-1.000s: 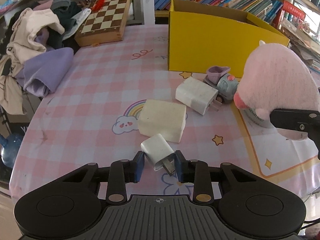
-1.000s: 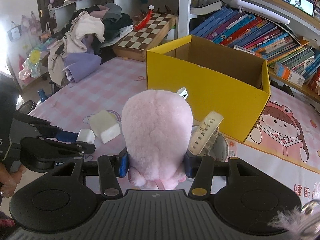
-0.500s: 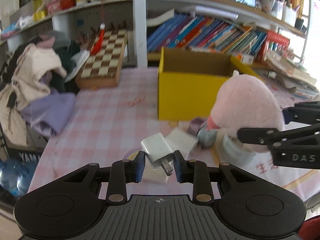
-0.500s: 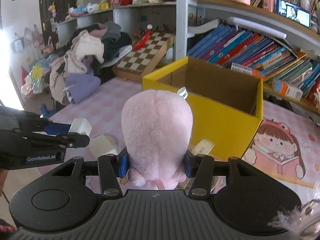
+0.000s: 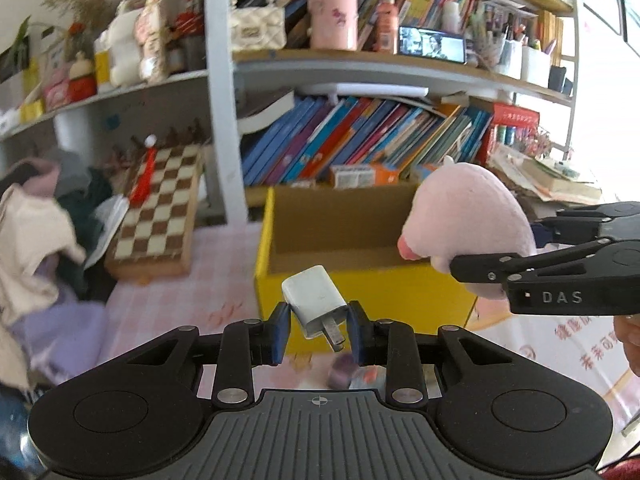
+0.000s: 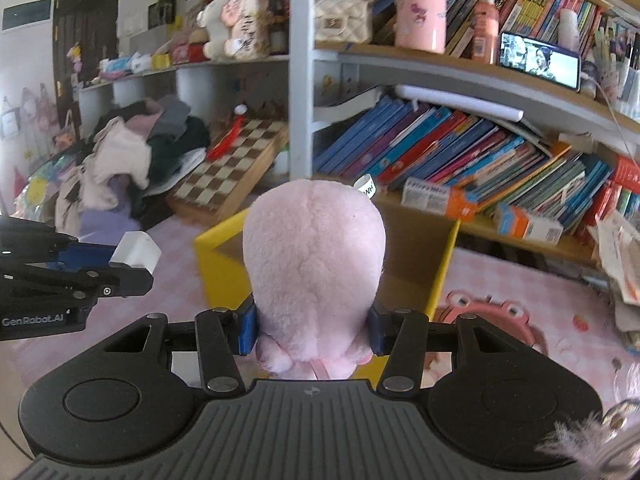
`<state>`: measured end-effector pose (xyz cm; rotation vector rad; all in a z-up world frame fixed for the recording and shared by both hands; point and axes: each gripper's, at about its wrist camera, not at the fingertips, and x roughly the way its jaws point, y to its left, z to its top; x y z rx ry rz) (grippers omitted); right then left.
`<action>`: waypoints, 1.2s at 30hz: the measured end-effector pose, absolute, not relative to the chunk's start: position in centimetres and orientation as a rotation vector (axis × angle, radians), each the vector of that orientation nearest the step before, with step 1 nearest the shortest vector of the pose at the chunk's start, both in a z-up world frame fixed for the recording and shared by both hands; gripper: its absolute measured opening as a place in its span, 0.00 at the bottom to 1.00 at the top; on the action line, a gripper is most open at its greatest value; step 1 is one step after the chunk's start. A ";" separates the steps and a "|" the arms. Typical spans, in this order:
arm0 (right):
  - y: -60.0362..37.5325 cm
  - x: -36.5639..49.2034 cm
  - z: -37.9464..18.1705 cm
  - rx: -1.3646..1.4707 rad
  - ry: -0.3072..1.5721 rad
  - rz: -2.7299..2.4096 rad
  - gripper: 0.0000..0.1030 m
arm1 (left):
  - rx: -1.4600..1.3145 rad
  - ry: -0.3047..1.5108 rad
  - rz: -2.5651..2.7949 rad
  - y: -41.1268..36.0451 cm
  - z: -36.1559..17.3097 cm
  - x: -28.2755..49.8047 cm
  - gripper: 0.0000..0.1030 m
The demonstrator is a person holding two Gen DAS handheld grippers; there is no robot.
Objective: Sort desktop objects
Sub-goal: 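Lift the pig with the right tool while the left tool grasps a white charger, then carry the pig and charger over the yellow box with both tools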
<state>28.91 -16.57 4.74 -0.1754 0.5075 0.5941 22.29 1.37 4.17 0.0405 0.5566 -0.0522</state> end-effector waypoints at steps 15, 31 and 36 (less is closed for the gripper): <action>-14.6 40.1 2.2 -0.283 0.619 0.585 0.47 | 0.125 0.609 -0.069 -0.1 3.0 32.7 0.28; -12.4 45.6 -1.7 -0.473 0.727 0.688 0.47 | 0.150 0.812 -0.048 0.2 -1.8 39.2 0.28; -13.0 46.4 -1.7 -0.564 0.716 0.769 0.47 | 0.147 0.826 -0.063 -0.8 -1.7 38.7 0.28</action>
